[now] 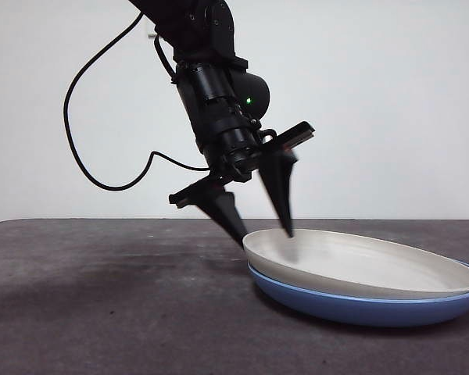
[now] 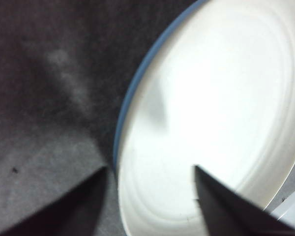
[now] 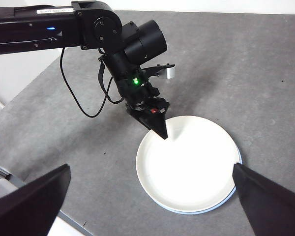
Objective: Pick up the white plate, put it on the blue plate, put it on desk
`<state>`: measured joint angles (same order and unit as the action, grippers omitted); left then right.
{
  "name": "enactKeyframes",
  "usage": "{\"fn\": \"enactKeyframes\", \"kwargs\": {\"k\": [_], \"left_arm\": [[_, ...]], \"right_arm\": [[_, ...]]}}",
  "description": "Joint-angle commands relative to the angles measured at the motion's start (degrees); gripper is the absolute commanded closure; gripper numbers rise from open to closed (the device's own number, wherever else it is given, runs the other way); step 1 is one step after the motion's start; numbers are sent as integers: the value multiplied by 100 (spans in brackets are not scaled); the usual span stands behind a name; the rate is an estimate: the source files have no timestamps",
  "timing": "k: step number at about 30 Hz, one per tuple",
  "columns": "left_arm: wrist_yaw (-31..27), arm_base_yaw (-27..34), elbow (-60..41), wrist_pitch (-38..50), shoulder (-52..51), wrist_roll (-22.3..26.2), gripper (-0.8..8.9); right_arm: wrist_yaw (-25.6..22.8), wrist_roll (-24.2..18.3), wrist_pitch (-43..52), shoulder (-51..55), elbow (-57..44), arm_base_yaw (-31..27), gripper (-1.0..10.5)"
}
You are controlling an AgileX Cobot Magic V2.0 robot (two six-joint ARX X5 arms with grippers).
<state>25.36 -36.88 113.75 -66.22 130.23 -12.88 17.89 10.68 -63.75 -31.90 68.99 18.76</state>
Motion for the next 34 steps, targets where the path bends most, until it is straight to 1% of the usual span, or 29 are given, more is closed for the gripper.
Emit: {"fn": "enactKeyframes", "kwargs": {"k": [1, 5, 7, 11, 12, 17, 22, 28, 34], "left_arm": [[-7, -52, 221, 9, 184, 131, 398], [-9, -52, 452, -94, 181, 216, 393], [-13, -52, 621, -184, 179, 275, 338], [-55, -52, 1045, -531, 179, 450, 196], [-57, -52, 1169, -658, 173, 509, 180], [-146, -52, 1709, -1196, 52, 673, 182], [-166, -52, 1797, -1513, -463, 861, 183], [-225, -55, 1797, -1655, -1504, 1012, 183], [-581, -55, 1762, -1694, -2704, 1082, 183]], "right_arm": [[2, -68, 66, -17, 122, 24, 393], [2, -68, 66, -17, 120, 24, 393], [4, -68, 66, -17, 120, 24, 393], [2, -68, 66, -17, 120, 24, 393], [2, -68, 66, -17, 120, 24, 393], [-39, -68, 66, -17, 120, 24, 393], [-39, -68, 66, -17, 120, 24, 393], [-184, -66, 66, -17, 120, 24, 393], [-186, -63, 66, -17, 120, 24, 393]]}}
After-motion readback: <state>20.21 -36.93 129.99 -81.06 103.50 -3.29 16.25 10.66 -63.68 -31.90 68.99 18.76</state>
